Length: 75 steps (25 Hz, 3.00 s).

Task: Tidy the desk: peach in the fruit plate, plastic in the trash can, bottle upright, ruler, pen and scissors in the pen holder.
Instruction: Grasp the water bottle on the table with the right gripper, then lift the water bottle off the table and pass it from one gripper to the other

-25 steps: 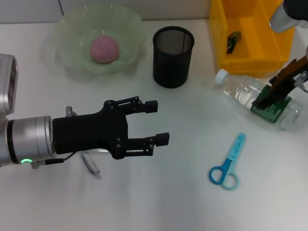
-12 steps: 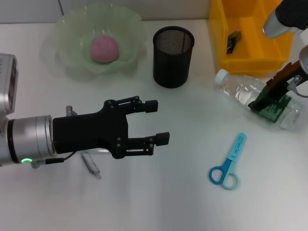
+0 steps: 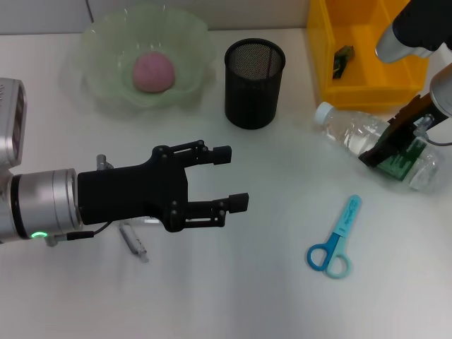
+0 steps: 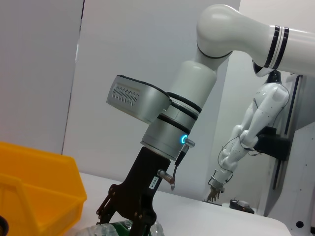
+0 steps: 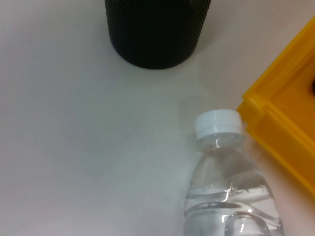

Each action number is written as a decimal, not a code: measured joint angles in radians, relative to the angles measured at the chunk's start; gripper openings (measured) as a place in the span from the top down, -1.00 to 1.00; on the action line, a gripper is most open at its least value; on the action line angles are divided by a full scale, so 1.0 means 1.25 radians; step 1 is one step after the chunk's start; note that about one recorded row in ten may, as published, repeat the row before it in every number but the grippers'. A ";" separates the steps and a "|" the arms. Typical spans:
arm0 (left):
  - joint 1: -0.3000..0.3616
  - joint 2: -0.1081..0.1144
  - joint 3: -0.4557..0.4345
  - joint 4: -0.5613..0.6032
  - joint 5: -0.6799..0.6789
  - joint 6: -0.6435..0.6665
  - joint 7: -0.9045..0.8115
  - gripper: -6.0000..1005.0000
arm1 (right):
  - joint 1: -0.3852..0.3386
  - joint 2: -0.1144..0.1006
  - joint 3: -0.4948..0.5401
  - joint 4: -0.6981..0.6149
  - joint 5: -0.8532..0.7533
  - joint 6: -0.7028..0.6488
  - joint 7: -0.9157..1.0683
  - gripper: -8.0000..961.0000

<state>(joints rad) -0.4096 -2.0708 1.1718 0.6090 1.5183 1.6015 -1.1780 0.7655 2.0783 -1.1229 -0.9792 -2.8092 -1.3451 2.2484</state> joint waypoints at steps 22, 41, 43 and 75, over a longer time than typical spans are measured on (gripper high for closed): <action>0.000 0.001 -0.001 0.000 -0.007 -0.002 0.000 -0.57 | -0.036 0.002 0.002 -0.037 0.065 0.006 -0.009 -0.60; -0.007 0.000 -0.002 0.000 -0.056 -0.003 -0.012 -0.56 | -0.358 0.002 0.004 -0.258 0.595 -0.005 -0.308 -0.59; -0.009 0.000 -0.002 0.000 -0.075 -0.002 -0.018 -0.56 | -0.394 0.001 0.005 -0.268 0.669 -0.005 -0.366 -0.59; -0.074 -0.001 0.006 -0.072 -0.197 0.024 -0.096 -0.56 | -0.373 0.003 0.001 0.038 1.056 -0.182 -0.835 -0.59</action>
<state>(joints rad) -0.5026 -2.0723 1.1796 0.5191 1.2718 1.6314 -1.2977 0.2987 2.0817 -1.1220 -0.9312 -1.4887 -1.5727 1.2047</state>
